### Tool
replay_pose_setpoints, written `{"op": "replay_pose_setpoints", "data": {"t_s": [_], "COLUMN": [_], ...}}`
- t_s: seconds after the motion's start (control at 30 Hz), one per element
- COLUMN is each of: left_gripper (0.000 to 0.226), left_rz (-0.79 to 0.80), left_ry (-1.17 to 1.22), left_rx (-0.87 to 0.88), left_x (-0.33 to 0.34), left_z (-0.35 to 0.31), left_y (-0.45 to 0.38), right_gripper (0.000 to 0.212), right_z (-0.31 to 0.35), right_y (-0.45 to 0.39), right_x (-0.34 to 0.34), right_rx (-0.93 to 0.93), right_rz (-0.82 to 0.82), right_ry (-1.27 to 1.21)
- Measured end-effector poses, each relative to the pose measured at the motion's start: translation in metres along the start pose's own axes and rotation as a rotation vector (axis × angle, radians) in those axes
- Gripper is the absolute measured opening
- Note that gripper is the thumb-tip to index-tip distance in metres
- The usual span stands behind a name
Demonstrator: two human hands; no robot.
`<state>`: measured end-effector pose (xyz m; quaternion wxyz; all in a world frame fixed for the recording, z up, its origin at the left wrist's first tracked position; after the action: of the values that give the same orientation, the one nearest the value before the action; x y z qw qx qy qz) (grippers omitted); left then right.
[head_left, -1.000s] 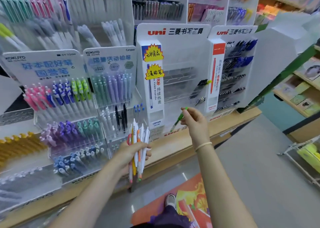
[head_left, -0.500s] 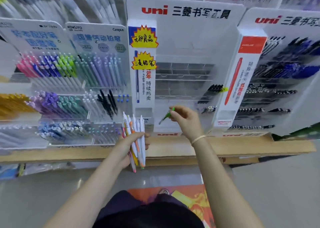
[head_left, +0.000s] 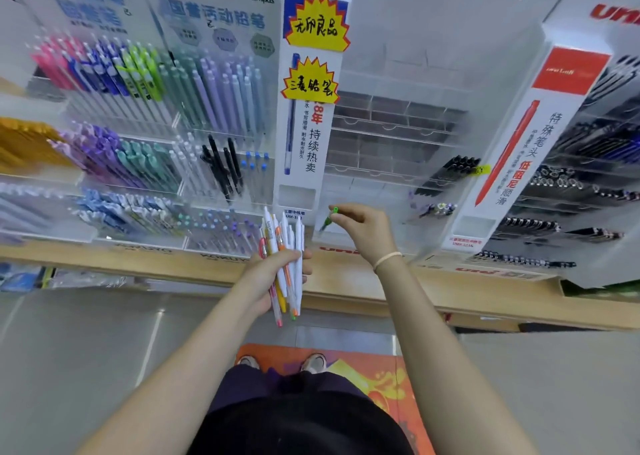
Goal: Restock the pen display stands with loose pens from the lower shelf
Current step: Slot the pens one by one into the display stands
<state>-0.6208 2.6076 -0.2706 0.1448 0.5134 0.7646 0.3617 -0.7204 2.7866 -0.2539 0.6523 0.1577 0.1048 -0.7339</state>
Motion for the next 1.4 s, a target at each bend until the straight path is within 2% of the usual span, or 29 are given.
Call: {"op": "replay_pose_setpoints", "data": {"t_s": [0.27,1.0,1.27,1.4], "left_gripper": [0.010,0.013,0.018,0.017], "left_rz": [0.001,0.058,0.086,0.081], "left_ry": [-0.003,0.031,0.052,0.058], "left_rx": [0.029,0.015,0.018,0.015], "left_x": [-0.002,-0.004,-0.003,-0.009], "left_z": [0.008,0.022,0.021,0.020], "left_y": [-0.008,-0.026,-0.022,-0.021], "right_gripper": [0.014,0.016,0.015,0.007], "right_z": [-0.020,-0.031,-0.028,-0.030], "right_y": [0.005,-0.006,-0.006,-0.004], "right_x": [0.020,0.031,0.031,0.028], "right_rx": [0.034,0.039,0.015,0.032], "right_rz": [0.084,0.099,0.163,0.106], "right_ry": [0.069,0.177,0.218,0.172]}}
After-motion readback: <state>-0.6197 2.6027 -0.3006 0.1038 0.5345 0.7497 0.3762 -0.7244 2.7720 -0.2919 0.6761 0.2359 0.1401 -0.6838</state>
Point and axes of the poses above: each hand's wrist, its own y-axis away from the middle knuckle, its own x-axis out of the palm, z = x × y, the point moved 5 cm from there along -y, towards the middle knuckle, and after that the axes turned 12 degrees about -z, right-handed, at the moved point
